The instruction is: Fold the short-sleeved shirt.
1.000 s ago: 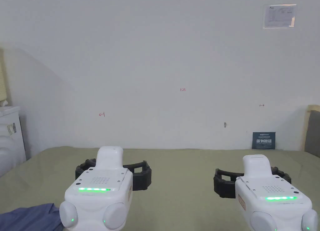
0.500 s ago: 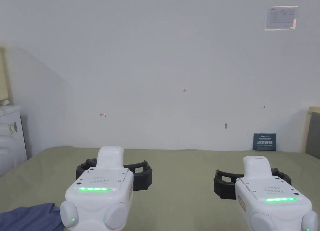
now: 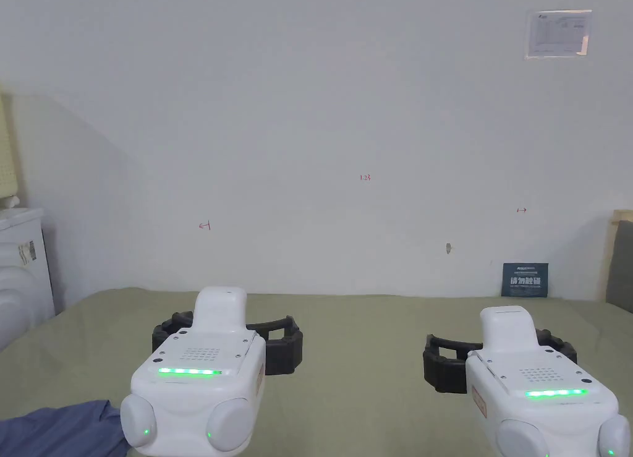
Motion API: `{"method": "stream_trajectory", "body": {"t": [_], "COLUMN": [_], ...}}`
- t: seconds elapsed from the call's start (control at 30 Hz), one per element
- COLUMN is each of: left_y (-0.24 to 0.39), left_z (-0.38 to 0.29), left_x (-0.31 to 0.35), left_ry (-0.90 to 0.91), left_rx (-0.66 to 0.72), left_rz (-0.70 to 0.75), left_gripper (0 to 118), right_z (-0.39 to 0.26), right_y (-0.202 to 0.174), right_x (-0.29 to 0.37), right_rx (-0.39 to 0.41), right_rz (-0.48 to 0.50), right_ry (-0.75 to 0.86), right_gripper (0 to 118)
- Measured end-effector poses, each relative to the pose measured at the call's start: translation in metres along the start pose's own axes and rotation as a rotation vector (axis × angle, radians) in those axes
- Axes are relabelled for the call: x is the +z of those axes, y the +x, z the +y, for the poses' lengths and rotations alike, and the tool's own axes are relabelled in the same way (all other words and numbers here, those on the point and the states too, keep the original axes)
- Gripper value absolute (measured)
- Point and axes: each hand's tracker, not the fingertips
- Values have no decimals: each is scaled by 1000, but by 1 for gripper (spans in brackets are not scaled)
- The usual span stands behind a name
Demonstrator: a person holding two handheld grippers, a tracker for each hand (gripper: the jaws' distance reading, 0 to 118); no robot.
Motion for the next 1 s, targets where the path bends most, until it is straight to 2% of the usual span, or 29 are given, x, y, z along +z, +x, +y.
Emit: {"method": "stream_trajectory", "body": {"t": [1.0], "left_y": [-1], "left_z": [0], "left_x": [1], "left_ry": [1], "left_rx": [5], "left_rz": [1], "left_gripper": [118], "right_z": [-5], "right_y": [3], "right_x": [-6], "right_rx": [4], "right_rz": [-4], "right_ry": [-2], "right_gripper": [118]}}
